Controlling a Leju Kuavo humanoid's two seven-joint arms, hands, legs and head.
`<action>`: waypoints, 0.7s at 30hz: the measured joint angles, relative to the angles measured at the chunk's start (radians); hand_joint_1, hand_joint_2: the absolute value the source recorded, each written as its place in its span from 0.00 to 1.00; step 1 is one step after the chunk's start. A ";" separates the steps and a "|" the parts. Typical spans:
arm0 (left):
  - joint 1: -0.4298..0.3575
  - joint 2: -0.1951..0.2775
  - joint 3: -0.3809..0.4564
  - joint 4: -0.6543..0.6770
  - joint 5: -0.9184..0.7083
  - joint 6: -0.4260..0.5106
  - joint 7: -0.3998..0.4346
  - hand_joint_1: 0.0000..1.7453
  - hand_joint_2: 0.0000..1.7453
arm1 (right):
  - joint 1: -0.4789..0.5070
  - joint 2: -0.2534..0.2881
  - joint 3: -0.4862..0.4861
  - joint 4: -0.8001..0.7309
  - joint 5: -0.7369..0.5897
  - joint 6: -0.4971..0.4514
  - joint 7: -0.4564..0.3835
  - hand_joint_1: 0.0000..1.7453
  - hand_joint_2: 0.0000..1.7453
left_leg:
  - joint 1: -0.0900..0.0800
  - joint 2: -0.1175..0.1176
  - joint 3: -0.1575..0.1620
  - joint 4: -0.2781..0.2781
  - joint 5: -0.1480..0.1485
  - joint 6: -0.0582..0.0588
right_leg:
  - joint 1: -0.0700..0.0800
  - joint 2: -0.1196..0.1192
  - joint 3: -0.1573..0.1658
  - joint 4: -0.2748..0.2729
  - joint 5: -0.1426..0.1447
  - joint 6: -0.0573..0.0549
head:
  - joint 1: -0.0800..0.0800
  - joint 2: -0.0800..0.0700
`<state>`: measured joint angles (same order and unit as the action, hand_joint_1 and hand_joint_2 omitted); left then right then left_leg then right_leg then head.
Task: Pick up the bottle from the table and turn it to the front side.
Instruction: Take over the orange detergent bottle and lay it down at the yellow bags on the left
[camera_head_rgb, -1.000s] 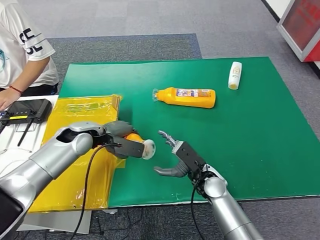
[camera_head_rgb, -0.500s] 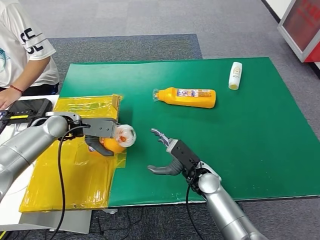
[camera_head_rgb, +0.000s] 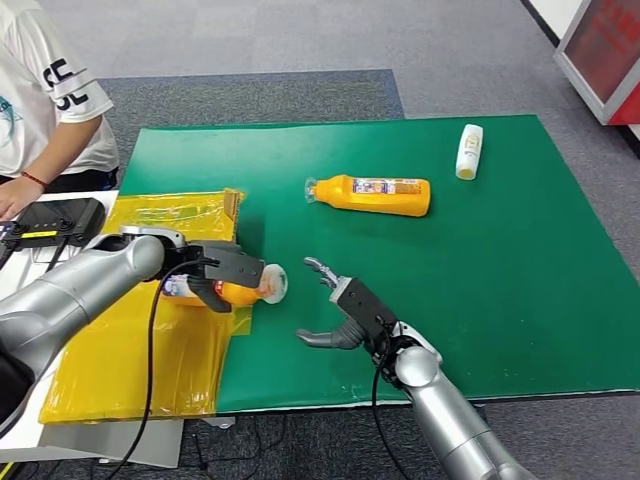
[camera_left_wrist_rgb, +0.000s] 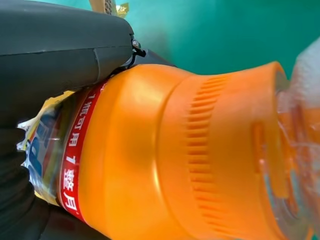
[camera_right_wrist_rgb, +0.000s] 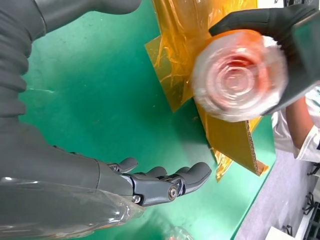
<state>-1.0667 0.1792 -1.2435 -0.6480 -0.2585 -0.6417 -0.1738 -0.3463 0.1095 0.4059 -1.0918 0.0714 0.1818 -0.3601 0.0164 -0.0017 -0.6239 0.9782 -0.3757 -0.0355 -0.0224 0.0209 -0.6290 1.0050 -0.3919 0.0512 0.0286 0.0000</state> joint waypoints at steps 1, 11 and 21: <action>0.000 -0.006 -0.004 0.012 0.000 0.004 0.000 1.00 1.00 | 0.000 0.000 0.000 -0.001 0.001 -0.002 0.001 0.00 1.00 | 0.000 0.000 0.000 0.000 0.000 0.000 | 0.000 0.000 0.000 0.000 0.000 0.000 | 0.000 0.000; 0.010 -0.032 -0.022 0.107 0.019 0.023 0.005 0.00 1.00 | 0.023 0.000 0.003 -0.030 -0.006 -0.023 0.006 0.00 1.00 | 0.000 0.000 0.001 0.000 0.002 0.000 | 0.000 0.000 0.001 0.000 0.002 0.000 | 0.000 0.000; 0.052 -0.043 -0.026 0.156 0.013 0.054 0.017 0.00 1.00 | 0.062 -0.008 0.003 -0.051 -0.016 -0.042 0.008 0.00 1.00 | 0.000 0.000 0.000 0.000 0.002 0.000 | 0.000 0.000 0.001 0.000 0.002 0.000 | 0.000 0.000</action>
<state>-1.0143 0.1358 -1.2699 -0.4918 -0.2453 -0.5878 -0.1568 -0.2841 0.1013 0.4089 -1.1423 0.0557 0.1402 -0.3516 0.0164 -0.0018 -0.6235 0.9780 -0.3737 -0.0352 -0.0224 0.0210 -0.6284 1.0049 -0.3903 0.0512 0.0288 -0.0001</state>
